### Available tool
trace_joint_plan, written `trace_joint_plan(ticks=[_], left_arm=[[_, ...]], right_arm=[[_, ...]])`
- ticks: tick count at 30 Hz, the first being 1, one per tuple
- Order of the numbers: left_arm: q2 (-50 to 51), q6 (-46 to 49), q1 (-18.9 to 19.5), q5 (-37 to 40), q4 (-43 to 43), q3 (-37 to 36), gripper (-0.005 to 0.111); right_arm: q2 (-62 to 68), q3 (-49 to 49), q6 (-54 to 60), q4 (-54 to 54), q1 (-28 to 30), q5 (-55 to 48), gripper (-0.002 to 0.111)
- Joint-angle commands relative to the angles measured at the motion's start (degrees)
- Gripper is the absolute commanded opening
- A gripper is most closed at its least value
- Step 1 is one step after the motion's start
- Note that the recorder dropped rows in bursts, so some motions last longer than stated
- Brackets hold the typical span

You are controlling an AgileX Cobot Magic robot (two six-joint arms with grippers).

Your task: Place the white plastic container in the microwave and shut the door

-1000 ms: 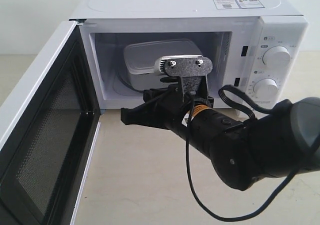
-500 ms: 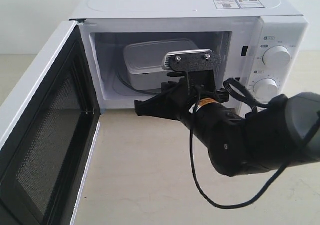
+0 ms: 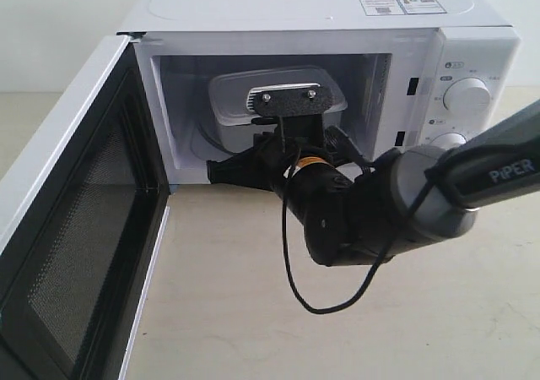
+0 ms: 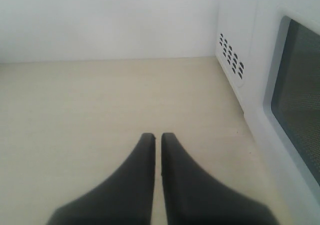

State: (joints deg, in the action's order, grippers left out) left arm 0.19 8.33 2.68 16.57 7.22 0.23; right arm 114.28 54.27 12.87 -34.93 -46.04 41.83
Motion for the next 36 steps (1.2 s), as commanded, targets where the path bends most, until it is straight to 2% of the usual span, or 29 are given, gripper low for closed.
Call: trace_joint_plan(ticks=[1,19,36], left_arm=[[-0.19,-0.27,0.13,-0.04,-0.16,-0.23,0.004],[-0.19,-0.27,0.13,-0.04,-0.16,-0.23,0.004],[-0.19,-0.27,0.13,-0.04,-0.16,-0.23,0.004]], right_arm=[[2.35,2.55,-0.31,0.59,0.35,1.18,0.003],[8.99,11.69,-3.38,0.48,4.20,-0.04,0.003],[7.90,13.67,-3.38,-0.12,3.41,-3.95,0.003]])
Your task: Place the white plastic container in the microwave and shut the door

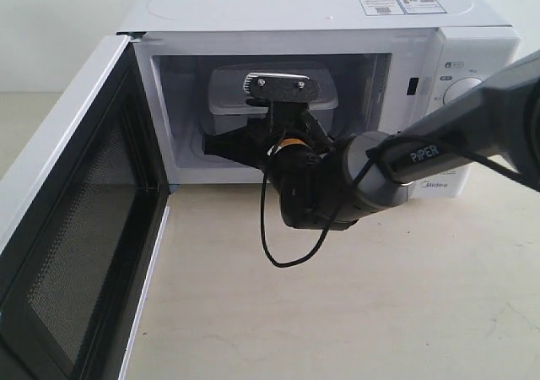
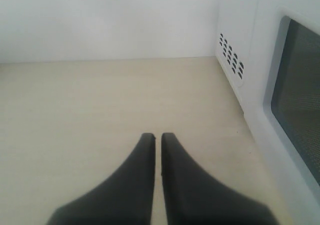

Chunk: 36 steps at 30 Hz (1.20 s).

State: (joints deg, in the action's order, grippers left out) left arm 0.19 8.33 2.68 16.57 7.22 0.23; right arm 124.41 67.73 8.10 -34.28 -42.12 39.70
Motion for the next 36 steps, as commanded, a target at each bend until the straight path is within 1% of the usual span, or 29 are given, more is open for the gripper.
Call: trace_joint_plan(ticks=[1,5,7,15,18,20,22,25,31,36], left_arm=[[-0.19,-0.27,0.13,-0.04,-0.16,-0.23,0.004],[-0.19,-0.27,0.13,-0.04,-0.16,-0.23,0.004],[-0.19,-0.27,0.13,-0.04,-0.16,-0.23,0.004],[-0.19,-0.27,0.13,-0.04,-0.16,-0.23,0.004],[-0.19,-0.27,0.13,-0.04,-0.16,-0.23,0.004],[-0.19,-0.27,0.13,-0.04,-0.16,-0.23,0.004],[-0.19,-0.27,0.13,-0.04,-0.16,-0.23,0.004],[-0.19,-0.27,0.13,-0.04,-0.16,-0.23,0.004],[-0.19,-0.27,0.13,-0.04,-0.16,-0.23,0.004],[-0.19,-0.27,0.13,-0.04,-0.16,-0.23,0.004]], right_arm=[[-2.90,0.22,2.39,-1.81,-0.85,-1.83,0.003],[-6.15,-2.22,4.54,-9.77,-3.14,0.89,0.003],[-7.41,-4.30,4.80,-11.87,-4.21,1.38,0.003],[-14.50,-16.18,5.95,-13.27,-10.67,2.48,0.003],[-18.68,-23.16,5.95,-16.77,-14.14,6.23,0.003],[-22.37,-28.03,6.00,-19.94,-16.87,8.82,0.003],[-26.36,-32.17,6.12,-22.20,-19.00,8.56,0.003],[-32.27,-37.09,6.12,-22.42,-21.63,7.23,0.003],[-43.53,-44.32,6.12,-26.85,-26.24,7.23,0.003],[-54.65,-48.17,8.98,-27.12,-29.56,5.09,0.003]])
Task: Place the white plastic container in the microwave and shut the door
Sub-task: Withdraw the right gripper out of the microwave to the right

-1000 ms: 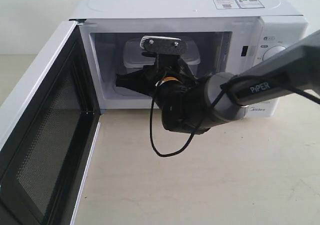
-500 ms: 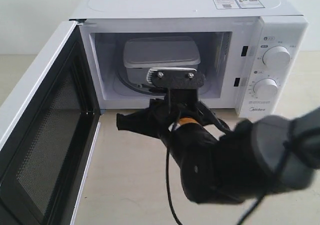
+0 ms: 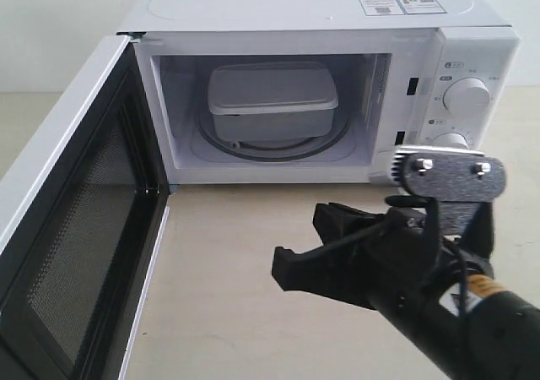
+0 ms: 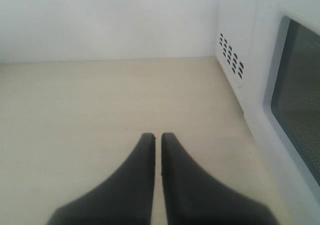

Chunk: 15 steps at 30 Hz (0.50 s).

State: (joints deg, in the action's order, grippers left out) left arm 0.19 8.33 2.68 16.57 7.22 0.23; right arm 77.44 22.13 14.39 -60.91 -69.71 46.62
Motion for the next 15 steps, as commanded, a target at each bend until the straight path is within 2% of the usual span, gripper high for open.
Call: trace_joint_plan(ticks=[1,8,15], left_arm=[[-0.19,-0.27,0.13,-0.04,-0.16,-0.23,0.004],[-0.19,-0.27,0.13,-0.04,-0.16,-0.23,0.004],[-0.19,-0.27,0.13,-0.04,-0.16,-0.23,0.004]], right_arm=[[-10.06,-2.87,4.74,-0.73,-2.29,-3.34,0.003],[-22.96,-2.87,19.12,-3.89,-2.29,-16.21,0.003],[-29.02,-2.87,31.24,-10.48,-2.19,-28.16,0.003]])
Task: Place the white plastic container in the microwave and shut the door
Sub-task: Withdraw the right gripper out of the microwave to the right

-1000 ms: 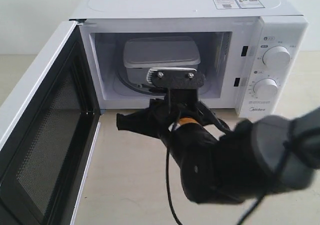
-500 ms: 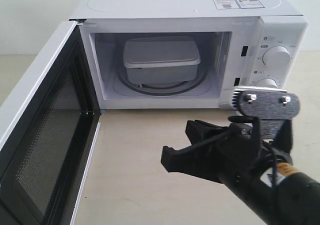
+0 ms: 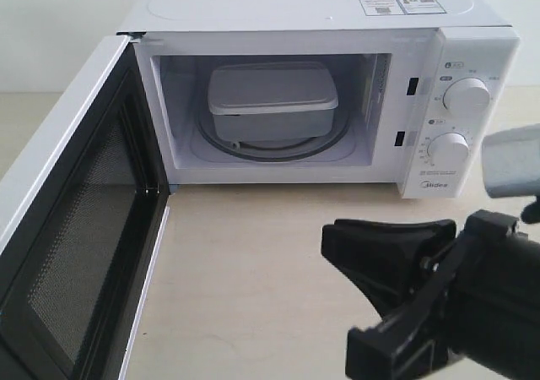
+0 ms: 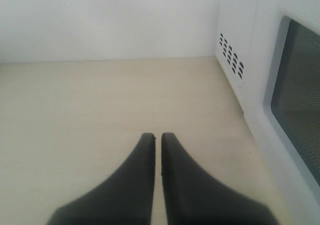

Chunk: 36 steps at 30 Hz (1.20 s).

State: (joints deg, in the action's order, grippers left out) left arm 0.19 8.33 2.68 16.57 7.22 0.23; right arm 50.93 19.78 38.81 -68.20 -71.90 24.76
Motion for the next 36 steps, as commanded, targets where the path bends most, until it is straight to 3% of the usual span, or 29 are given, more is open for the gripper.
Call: trace_joint_plan(ticks=[1,8,18,21,25,26,28,31,33,36], left_arm=[[-0.19,-0.27,0.13,-0.04,-0.16,-0.23,0.004],[-0.19,-0.27,0.13,-0.04,-0.16,-0.23,0.004],[-0.19,6.93,0.13,-1.73,-0.53,-0.23,0.004],[-0.19,5.32,0.13,-10.40,0.09,-0.23,0.004],[-0.19,-7.20,0.13,-20.84,11.40,-0.23,0.004],[-0.19,-8.33,0.13,-28.05,12.98,-0.23,0.004],[-0.19,-13.51,0.13,-32.15,13.84,1.11,0.004],[0.90,-17.73,0.13,-18.89,14.61,9.34,0.004],[6.37,-17.73,0.13,-11.41,14.50,16.76,0.004],[15.66,-15.82,0.13,6.93,14.24,28.63,0.004]], right_arm=[[-3.00,-0.52,8.63,-4.32,0.00,-7.31,0.003],[-3.72,-0.52,19.83,-11.72,0.00,-6.11,0.003],[-3.72,-0.52,22.16,-13.73,0.00,-3.54,0.003],[-3.72,-0.52,22.29,-13.84,0.00,-3.27,0.003],[-3.72,-0.52,22.29,-13.85,0.00,-3.15,0.003],[-3.72,-0.52,22.29,-13.93,0.00,-3.01,0.003],[-3.72,-0.52,22.29,-13.93,0.00,-2.49,0.003],[-3.72,-0.52,22.29,-13.93,0.00,-2.33,0.003],[-3.72,-0.52,21.65,-14.55,0.00,-2.35,0.003],[-3.72,-0.38,21.65,-15.46,0.00,-2.21,0.003]])
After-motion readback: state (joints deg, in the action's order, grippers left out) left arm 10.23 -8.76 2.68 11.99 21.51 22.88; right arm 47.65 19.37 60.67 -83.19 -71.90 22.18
